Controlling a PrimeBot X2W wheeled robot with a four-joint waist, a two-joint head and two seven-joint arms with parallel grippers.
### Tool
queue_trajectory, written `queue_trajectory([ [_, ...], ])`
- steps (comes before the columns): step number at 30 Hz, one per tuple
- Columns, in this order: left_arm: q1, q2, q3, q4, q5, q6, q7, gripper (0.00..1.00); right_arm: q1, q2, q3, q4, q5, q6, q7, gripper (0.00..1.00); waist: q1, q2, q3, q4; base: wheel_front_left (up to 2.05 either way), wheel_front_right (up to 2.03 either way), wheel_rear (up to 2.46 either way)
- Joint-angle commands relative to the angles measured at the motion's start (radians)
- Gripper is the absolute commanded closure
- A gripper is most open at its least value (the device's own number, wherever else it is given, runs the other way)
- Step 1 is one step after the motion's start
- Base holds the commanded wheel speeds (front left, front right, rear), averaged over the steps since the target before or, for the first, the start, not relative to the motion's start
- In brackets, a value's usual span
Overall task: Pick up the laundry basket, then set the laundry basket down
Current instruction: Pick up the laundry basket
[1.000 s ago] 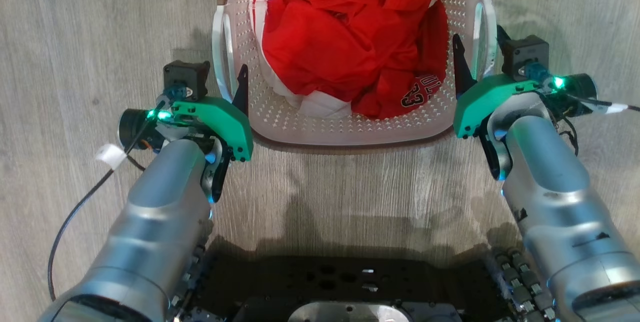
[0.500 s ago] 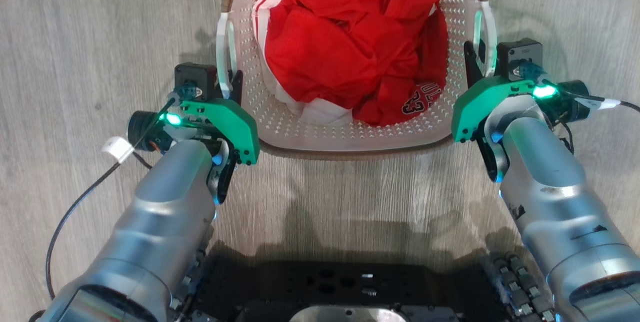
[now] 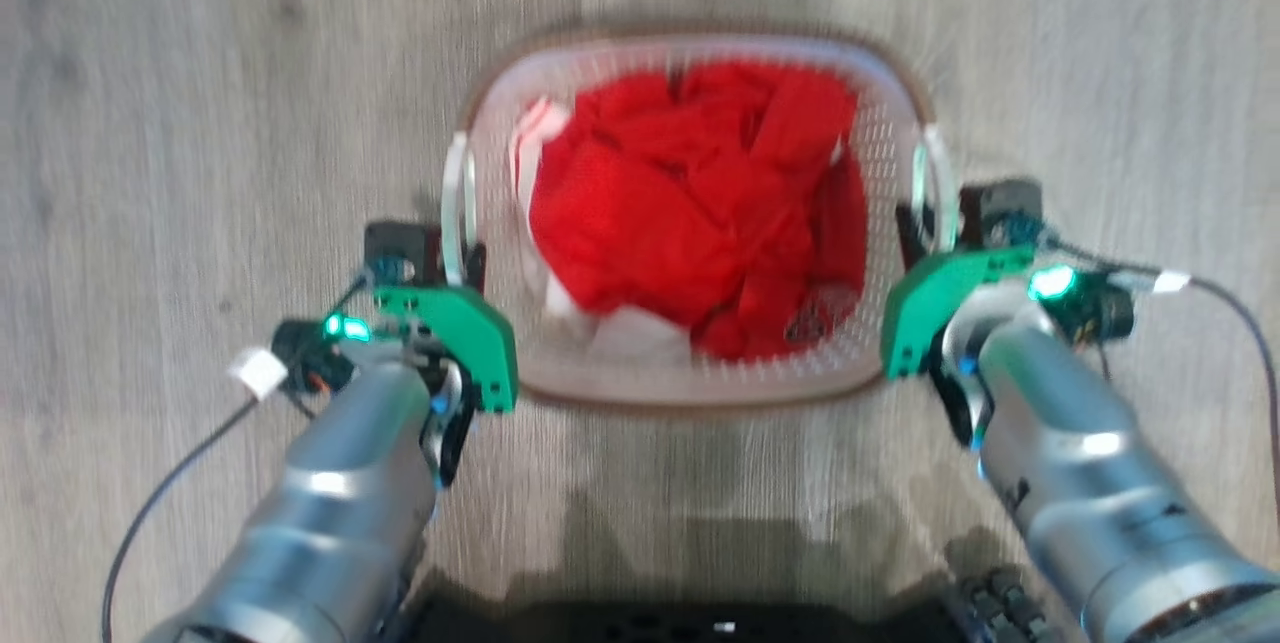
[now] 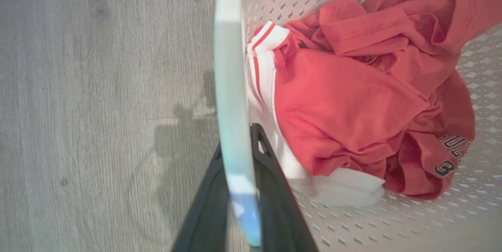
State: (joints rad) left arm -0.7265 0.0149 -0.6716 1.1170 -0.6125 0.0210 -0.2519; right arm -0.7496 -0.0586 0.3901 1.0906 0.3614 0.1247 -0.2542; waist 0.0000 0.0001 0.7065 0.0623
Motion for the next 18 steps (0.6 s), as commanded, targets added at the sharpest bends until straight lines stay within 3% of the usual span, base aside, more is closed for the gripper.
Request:
queue_trajectory([
  [1,0.028,0.035,0.016,0.005,-0.010,0.013,-0.010,1.00,0.062,0.008,0.040,0.009,0.021,0.006,-0.007,1.00,0.0000,-0.0001,-0.075,-0.018,0.00,0.00,0.00],
  [10,0.115,0.035,-0.053,0.075,-0.066,-0.009,0.004,1.00,0.135,0.008,0.197,0.054,0.195,0.006,0.053,1.00,0.0000,-0.0001,-0.277,-0.041,0.00,0.00,0.00],
  [18,0.183,0.035,-0.105,0.099,-0.112,-0.014,0.057,1.00,0.187,0.008,0.298,0.073,0.272,0.006,0.113,1.00,0.0000,-0.0001,-0.414,-0.054,0.00,0.00,0.00],
])
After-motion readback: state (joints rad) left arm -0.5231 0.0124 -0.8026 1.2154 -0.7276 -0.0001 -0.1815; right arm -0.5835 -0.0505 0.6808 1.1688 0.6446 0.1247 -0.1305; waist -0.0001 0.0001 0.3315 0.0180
